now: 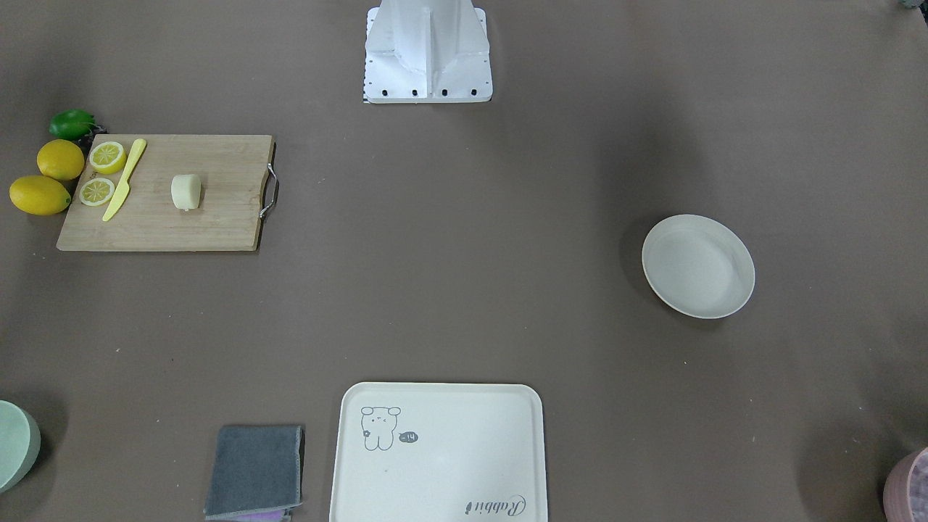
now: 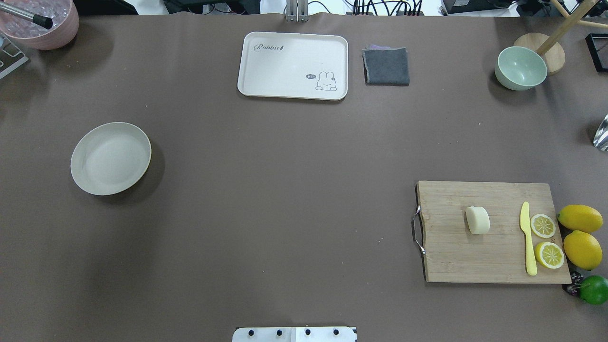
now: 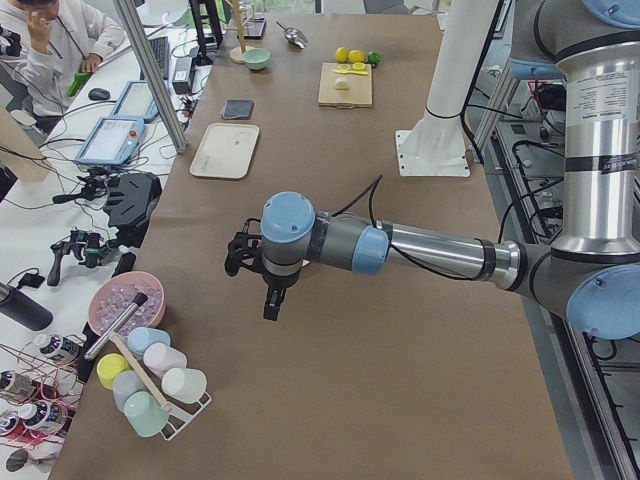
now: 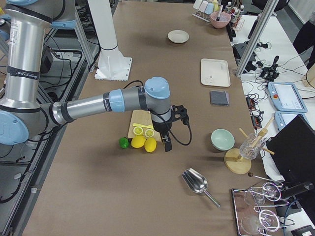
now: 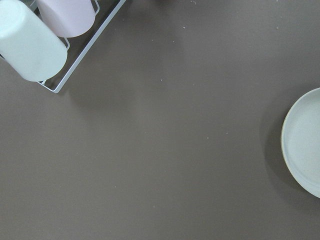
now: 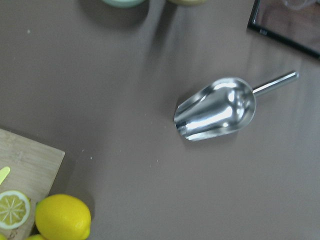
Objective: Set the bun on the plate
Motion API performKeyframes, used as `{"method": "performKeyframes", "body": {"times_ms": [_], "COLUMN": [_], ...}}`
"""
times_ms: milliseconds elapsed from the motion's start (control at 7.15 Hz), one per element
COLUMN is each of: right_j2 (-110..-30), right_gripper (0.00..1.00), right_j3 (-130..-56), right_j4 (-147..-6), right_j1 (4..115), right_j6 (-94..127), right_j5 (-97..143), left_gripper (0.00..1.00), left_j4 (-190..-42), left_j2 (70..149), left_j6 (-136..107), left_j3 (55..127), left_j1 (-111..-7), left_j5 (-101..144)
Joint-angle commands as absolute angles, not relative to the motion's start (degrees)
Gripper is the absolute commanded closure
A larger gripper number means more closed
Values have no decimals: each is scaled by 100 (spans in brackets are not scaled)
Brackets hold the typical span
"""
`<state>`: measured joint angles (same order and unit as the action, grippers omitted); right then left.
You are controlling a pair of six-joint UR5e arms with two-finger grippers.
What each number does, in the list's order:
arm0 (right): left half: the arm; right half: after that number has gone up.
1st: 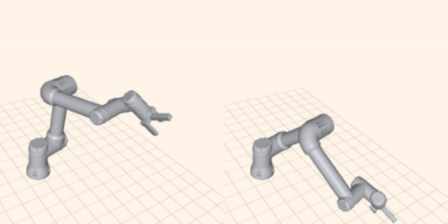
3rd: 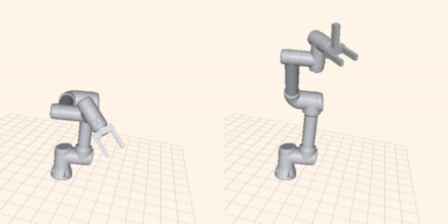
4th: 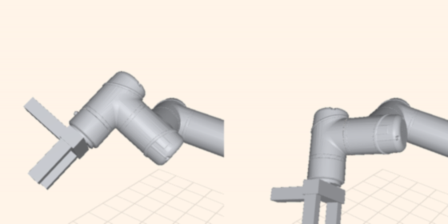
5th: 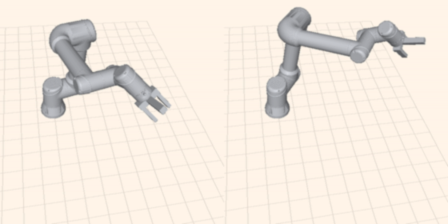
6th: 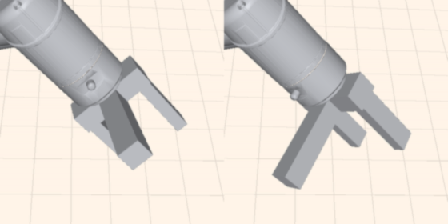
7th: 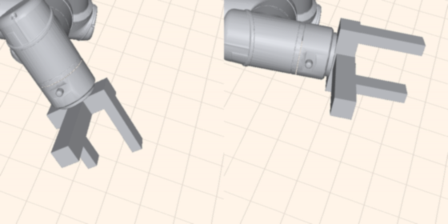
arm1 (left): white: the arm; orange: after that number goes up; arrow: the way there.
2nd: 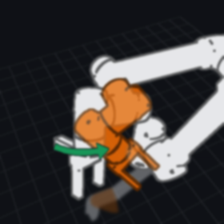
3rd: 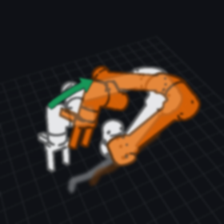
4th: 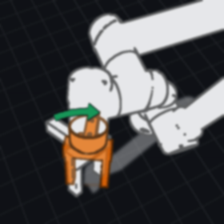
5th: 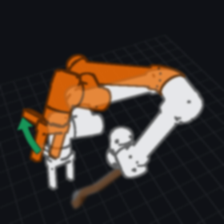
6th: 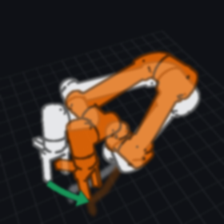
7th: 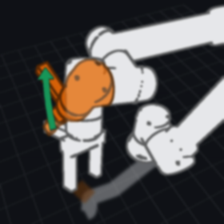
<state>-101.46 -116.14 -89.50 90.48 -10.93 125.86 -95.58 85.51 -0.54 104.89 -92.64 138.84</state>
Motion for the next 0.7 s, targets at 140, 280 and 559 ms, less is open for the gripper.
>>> {"method": "performKeyframes", "body": {"times_ms": [140, 280, 559], "right_j2": [-10169, -10169, -10422], "right_gripper": [0, 0, 0], "right_j3": [-11057, -11083, -11065], "right_j4": [-7858, -7814, -7202], "right_j1": [9281, 9290, 9290], "right_j6": [-7, 104, -113], "right_j5": [13442, 13465, 13526], "left_gripper": [2, 2, 2], "left_j4": [-10388, -10519, -10538], "left_j2": [8666, 8614, 8683], "left_j6": [-88, -62, -97], "left_j3": [10118, 10151, 10098], "left_j1": [-9431, -9439, -9405], "left_j5": [13973, 14001, 14001]}}
